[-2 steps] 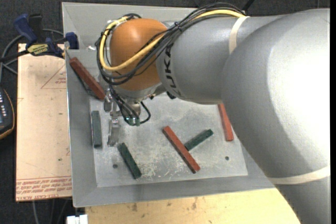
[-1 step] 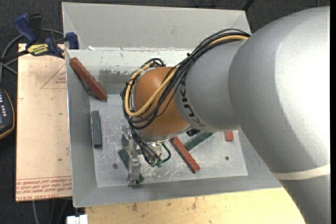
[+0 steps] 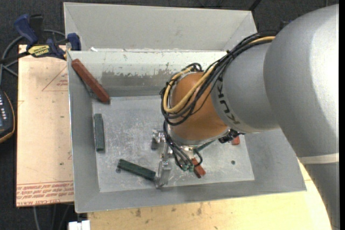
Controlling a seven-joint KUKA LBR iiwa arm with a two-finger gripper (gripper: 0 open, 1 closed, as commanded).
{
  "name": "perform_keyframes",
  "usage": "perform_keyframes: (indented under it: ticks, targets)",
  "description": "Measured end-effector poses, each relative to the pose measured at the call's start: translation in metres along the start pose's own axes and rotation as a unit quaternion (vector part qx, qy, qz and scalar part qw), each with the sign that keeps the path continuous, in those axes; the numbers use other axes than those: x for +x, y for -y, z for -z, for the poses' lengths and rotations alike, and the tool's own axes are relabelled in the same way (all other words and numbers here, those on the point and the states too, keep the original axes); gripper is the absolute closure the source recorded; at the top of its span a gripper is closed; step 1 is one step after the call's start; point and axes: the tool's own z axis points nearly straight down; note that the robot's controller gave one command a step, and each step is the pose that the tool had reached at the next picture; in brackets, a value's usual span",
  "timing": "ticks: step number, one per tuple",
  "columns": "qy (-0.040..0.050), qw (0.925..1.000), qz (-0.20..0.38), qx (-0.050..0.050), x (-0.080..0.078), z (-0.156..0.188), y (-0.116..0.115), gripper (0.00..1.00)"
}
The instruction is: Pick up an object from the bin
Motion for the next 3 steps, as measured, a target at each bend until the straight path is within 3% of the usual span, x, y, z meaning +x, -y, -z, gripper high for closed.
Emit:
perform_keyframes:
  ticks: [1,2,3]
  targets:
    - [0.0044,0.9999,0.016,-0.005,0.024,0.083,-0.079,0.00]
    - [0.0010,0.9997,-0.024,-0.002,0.017,-0.003,-0.070,0.00]
    - [0.0014,0.9997,-0.025,-0.002,0.017,0.001,-0.071,1.00]
